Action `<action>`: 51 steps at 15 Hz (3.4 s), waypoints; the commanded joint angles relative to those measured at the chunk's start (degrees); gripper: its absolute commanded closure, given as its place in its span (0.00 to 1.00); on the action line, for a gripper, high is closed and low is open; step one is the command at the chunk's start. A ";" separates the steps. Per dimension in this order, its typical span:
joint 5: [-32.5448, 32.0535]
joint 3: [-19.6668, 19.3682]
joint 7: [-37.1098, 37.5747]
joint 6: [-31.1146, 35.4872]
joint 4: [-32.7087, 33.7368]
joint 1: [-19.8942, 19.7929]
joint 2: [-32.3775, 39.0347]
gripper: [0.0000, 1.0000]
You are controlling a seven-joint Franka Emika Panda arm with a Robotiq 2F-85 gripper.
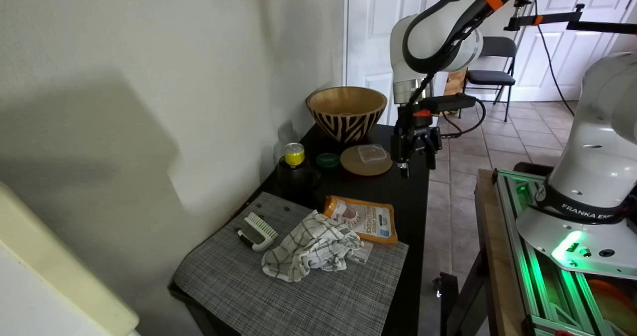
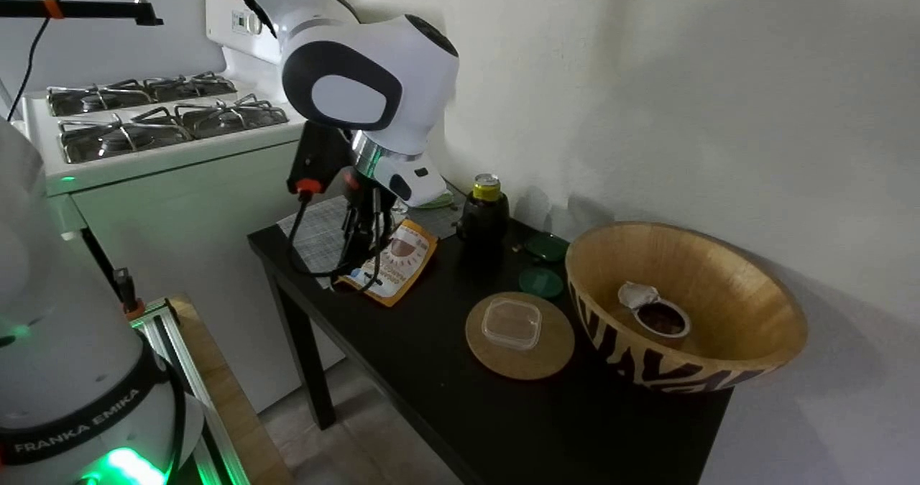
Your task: Correctly position the orange packet
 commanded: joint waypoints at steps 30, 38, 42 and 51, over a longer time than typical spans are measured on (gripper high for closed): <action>31.24 9.67 -16.47 22.88 10.64 2.69 31.78 0.62; 30.63 10.04 -15.15 20.17 9.83 2.66 29.47 0.19; 25.60 8.04 -4.16 20.37 8.87 4.40 29.15 0.00; 22.41 7.38 8.90 20.66 9.18 4.64 29.70 0.00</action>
